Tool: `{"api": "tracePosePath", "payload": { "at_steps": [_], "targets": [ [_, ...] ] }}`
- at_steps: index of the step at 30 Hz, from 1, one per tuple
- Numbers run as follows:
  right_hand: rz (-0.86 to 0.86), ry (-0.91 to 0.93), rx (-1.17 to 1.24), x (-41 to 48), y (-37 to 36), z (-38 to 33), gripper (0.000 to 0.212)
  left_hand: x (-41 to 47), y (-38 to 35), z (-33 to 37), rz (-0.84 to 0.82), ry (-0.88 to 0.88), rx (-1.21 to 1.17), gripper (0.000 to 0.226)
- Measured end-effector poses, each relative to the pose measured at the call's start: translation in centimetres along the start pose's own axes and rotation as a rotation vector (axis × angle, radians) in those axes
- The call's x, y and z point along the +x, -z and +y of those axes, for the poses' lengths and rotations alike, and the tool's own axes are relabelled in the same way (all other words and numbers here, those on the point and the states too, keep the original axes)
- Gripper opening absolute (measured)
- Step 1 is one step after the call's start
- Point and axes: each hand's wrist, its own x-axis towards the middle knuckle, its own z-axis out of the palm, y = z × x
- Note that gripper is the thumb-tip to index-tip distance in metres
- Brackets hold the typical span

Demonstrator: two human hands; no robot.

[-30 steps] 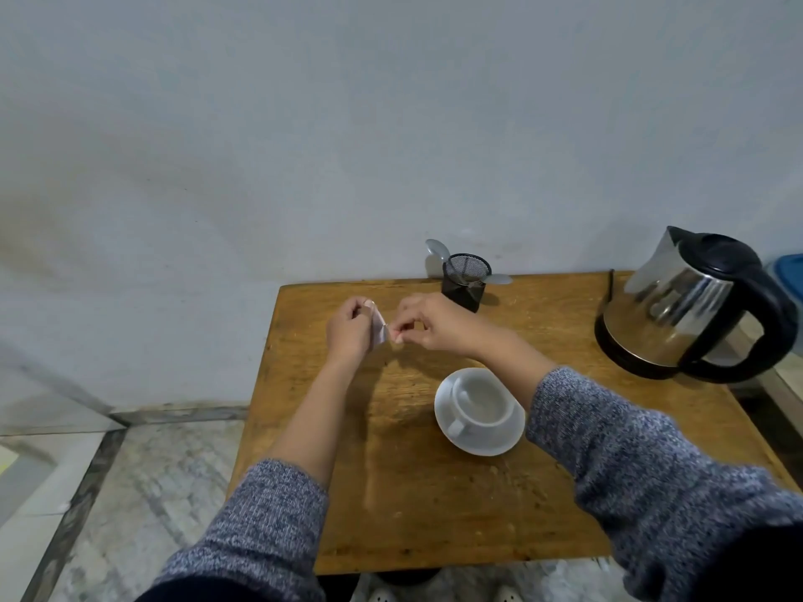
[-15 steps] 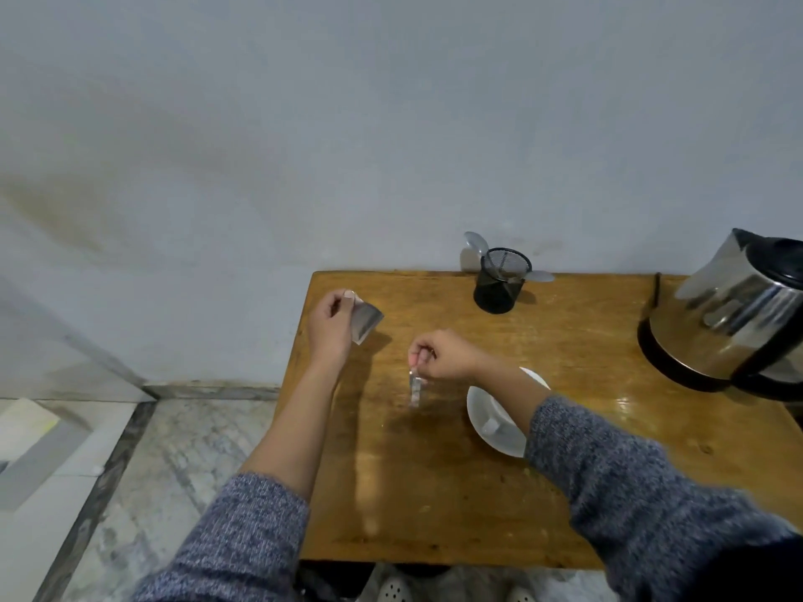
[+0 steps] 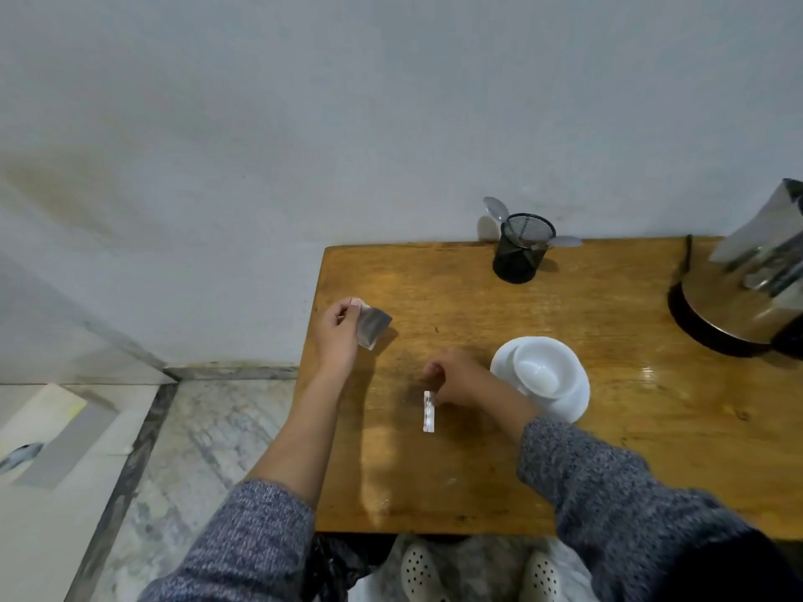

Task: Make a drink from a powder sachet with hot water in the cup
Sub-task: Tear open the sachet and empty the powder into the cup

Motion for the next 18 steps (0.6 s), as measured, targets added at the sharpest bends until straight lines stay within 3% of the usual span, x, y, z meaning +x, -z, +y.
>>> {"api": "tracePosePath", "payload": {
  "at_steps": [7, 13, 16, 18],
  "targets": [
    [0.250, 0.038, 0.526, -2.9, 4.5, -0.9, 0.049, -1.9, -6.0, 2.0, -0.133, 0.053, -0.109, 0.023],
    [0.343, 0.104, 0.667, -6.1, 8.3, 1.7, 0.009, -4.2, -11.2, 5.3, -0.238, 0.047, -0.207, 0.014],
    [0.434, 0.107, 0.690, -7.4, 9.7, 3.1, 0.016, -4.9, -13.2, 6.0, -0.283, 0.042, -0.235, 0.014],
    [0.494, 0.072, 0.704, -8.0, 10.4, 4.2, 0.007, -5.3, -14.3, 6.2, -0.313, 0.036, -0.216, 0.015]
  ]
}}
